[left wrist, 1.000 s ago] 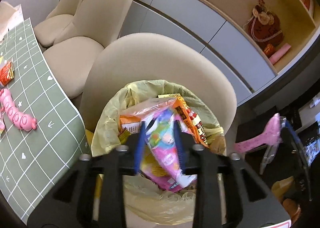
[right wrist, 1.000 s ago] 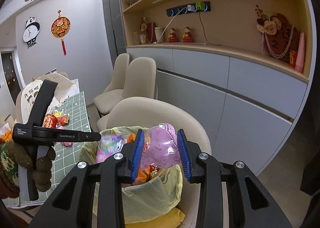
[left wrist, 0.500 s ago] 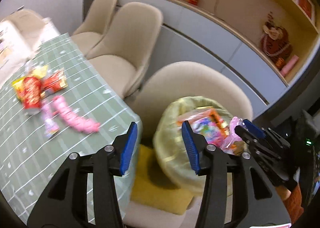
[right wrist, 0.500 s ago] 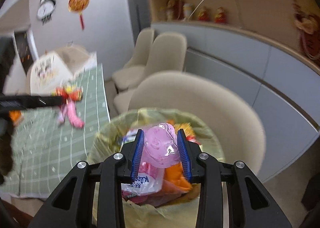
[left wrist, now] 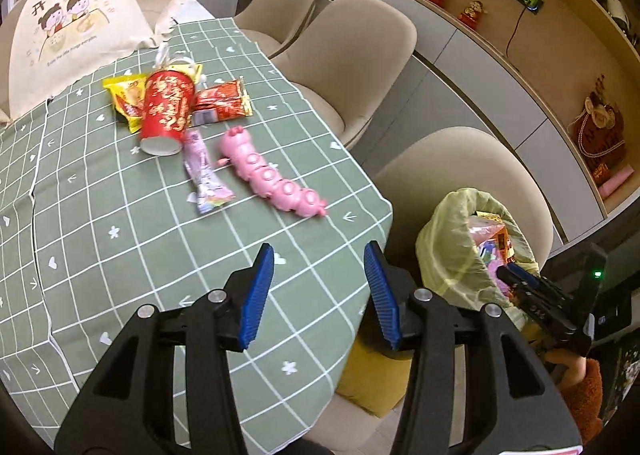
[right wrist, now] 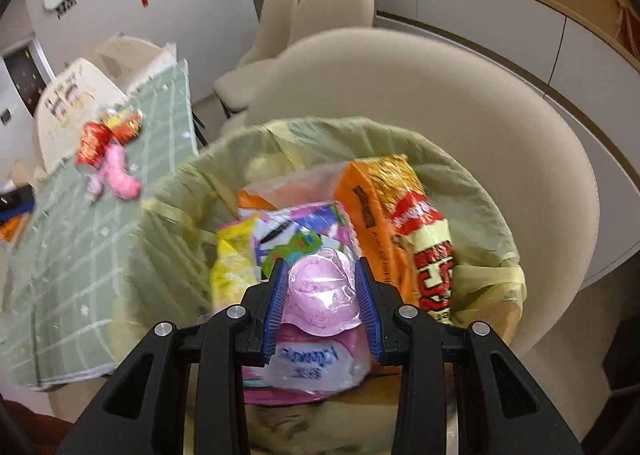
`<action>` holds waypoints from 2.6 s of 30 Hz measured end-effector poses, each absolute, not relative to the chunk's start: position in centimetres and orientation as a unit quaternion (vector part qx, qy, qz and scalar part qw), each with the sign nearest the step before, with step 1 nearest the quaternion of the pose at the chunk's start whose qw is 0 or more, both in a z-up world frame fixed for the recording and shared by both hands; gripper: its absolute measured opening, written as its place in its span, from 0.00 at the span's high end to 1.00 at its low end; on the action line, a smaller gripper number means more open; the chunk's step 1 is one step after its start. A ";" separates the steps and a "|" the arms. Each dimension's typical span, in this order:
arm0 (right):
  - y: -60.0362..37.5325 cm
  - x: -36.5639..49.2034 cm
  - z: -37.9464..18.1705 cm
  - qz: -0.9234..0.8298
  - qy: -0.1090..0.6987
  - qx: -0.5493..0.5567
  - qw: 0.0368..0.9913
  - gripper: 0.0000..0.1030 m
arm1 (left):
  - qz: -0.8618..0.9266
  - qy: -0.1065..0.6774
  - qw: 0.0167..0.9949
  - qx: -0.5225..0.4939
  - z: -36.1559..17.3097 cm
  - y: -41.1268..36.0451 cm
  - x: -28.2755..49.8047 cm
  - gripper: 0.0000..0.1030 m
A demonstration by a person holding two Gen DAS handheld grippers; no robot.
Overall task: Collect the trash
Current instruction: 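Open both tools over the bin, dropping the tissue pack and pink cup, then move both tools back toward the snacks on the table, then grasp the pink candy stick with the right tool while the left tool grasps the yellow snack bag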
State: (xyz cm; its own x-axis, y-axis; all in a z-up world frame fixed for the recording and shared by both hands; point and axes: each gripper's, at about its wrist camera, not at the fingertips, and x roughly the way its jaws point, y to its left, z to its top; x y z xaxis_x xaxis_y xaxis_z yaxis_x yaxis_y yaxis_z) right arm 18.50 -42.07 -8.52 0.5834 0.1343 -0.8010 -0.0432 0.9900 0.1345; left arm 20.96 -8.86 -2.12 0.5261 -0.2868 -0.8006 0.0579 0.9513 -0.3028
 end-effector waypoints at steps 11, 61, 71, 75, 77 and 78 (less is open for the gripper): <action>-37.7 16.4 -2.5 0.018 0.397 0.007 0.917 0.55 | -0.082 0.473 0.867 -0.130 -3.3 -2.8 21.7 0.51; -6.7 30.5 -10.8 0.199 0.474 -0.043 0.857 0.88 | -0.061 0.457 0.863 -0.209 -9.1 17.4 35.7 0.51; -8.6 26.7 -10.4 0.184 0.482 -0.012 0.857 0.88 | -0.028 0.487 0.848 -0.209 -12.0 16.5 41.3 0.66; -8.6 25.7 -9.9 0.180 0.478 -0.019 0.860 0.88 | -0.027 0.494 0.847 -0.194 -12.2 16.0 41.1 0.91; -8.8 25.2 -9.6 0.179 0.474 -0.016 0.862 0.88 | -0.029 0.493 0.849 -0.187 -11.7 16.0 40.2 0.94; -9.0 24.9 -9.4 0.177 0.471 -0.015 0.864 0.88 | -0.029 0.490 0.851 -0.185 -11.4 16.0 39.7 0.95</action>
